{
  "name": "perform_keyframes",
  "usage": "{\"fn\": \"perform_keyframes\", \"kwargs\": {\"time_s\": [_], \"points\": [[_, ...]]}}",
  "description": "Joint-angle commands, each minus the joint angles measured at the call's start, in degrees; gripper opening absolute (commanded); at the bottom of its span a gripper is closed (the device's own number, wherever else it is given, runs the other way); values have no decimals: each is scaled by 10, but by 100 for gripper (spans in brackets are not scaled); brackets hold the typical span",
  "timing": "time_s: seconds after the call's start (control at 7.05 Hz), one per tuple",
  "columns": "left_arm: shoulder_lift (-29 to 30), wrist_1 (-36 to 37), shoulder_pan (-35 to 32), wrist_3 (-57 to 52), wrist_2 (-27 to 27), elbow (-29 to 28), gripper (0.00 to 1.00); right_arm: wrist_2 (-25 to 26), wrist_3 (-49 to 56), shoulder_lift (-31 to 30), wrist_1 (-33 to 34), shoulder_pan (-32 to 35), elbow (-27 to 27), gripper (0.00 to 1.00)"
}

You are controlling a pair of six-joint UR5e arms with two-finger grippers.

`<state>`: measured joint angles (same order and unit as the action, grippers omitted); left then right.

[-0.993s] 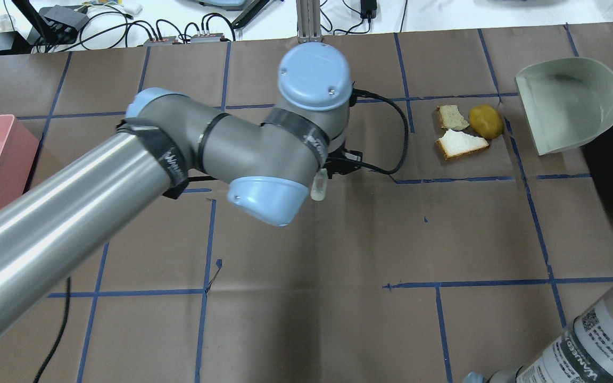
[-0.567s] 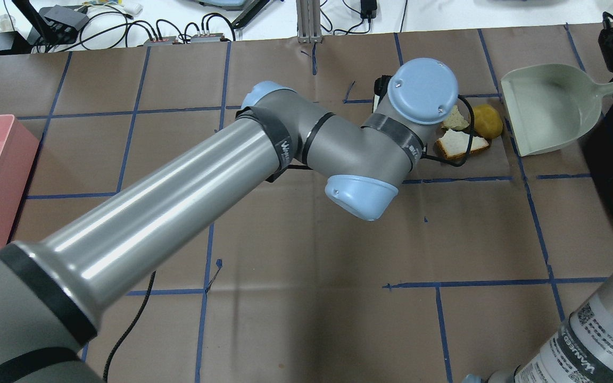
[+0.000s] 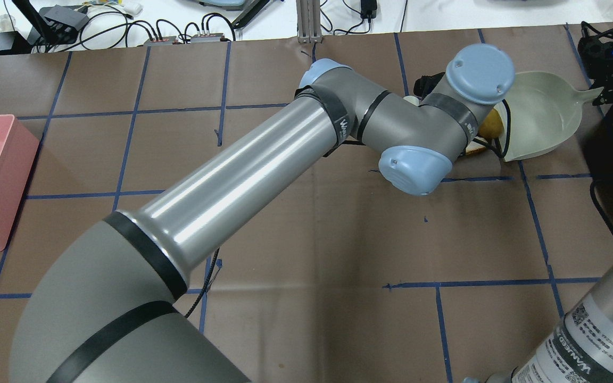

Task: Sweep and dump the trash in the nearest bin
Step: 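Bring the brush in the left gripper to the bread and potato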

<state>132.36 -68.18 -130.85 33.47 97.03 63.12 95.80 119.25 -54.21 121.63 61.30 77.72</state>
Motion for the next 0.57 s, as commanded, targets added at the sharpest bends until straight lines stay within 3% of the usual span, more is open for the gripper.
{"fn": "perform_keyframes", "kwargs": {"time_s": [0.0,0.43], "points": [[36,-14,-15,41,-6,-50,0,1,3,1,0,0,4,0],[78,-13,-33,80,-5,-94,0,-1,5,0,0,0,16,0]]}}
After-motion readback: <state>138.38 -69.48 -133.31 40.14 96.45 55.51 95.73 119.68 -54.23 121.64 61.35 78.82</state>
